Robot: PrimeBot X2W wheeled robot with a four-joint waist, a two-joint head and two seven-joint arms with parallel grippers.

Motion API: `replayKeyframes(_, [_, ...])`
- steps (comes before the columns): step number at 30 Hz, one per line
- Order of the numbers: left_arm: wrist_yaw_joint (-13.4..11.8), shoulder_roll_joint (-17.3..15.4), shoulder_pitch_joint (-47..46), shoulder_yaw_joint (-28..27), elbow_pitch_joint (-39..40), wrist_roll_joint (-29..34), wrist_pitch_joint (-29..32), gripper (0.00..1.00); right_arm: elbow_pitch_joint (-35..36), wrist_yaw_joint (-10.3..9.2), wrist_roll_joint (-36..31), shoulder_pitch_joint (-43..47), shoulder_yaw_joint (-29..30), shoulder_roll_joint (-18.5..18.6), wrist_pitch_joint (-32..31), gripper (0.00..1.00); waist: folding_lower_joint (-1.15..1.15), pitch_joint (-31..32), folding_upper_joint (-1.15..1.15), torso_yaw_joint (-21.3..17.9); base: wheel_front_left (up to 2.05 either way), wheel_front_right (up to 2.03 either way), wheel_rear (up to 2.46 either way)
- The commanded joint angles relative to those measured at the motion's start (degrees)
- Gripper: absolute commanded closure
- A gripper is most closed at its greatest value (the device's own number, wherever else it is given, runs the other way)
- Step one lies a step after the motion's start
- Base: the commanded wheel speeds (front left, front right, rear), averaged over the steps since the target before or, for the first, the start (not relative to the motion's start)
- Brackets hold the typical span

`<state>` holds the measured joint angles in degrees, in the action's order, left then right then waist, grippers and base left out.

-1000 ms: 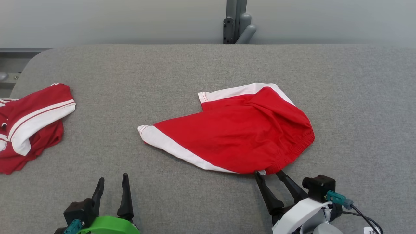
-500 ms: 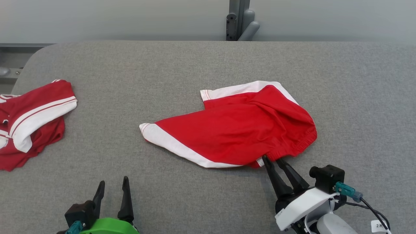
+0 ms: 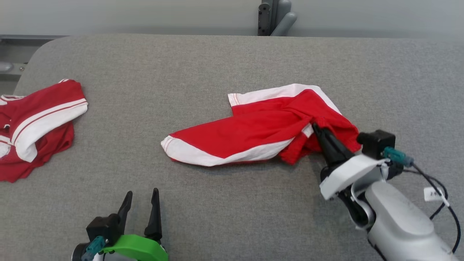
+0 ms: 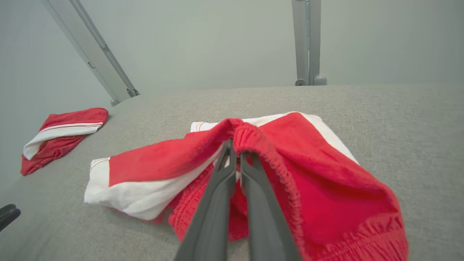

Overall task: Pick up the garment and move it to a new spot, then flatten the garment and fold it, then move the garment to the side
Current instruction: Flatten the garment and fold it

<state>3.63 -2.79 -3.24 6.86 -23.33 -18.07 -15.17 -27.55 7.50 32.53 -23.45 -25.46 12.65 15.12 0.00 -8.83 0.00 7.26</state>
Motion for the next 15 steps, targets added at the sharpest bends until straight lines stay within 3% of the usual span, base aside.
replayKeyframes(1, [0.41,-0.20,-1.14,0.43,-0.12,-0.26,0.04,0.00,-1.93,-0.03,0.67,-3.33,-0.46,0.60,0.04,1.00,0.00,-1.19,0.00,1.40,0.00,0.00,0.00])
replayKeyframes(8, [0.68,-0.18,-2.61,3.39,0.06,-0.92,0.04,0.00,-18.84,-0.04,3.34,-17.81,-2.74,3.46,-2.99,1.00,0.00,-4.56,0.00,6.34,0.00,0.00,0.00])
replayKeyframes(15, [0.89,-0.17,-3.07,4.23,0.53,-1.09,0.04,0.00,-29.24,-0.04,6.21,-24.01,-4.40,6.85,-7.42,1.00,0.00,-7.23,0.00,9.37,0.00,0.00,0.00])
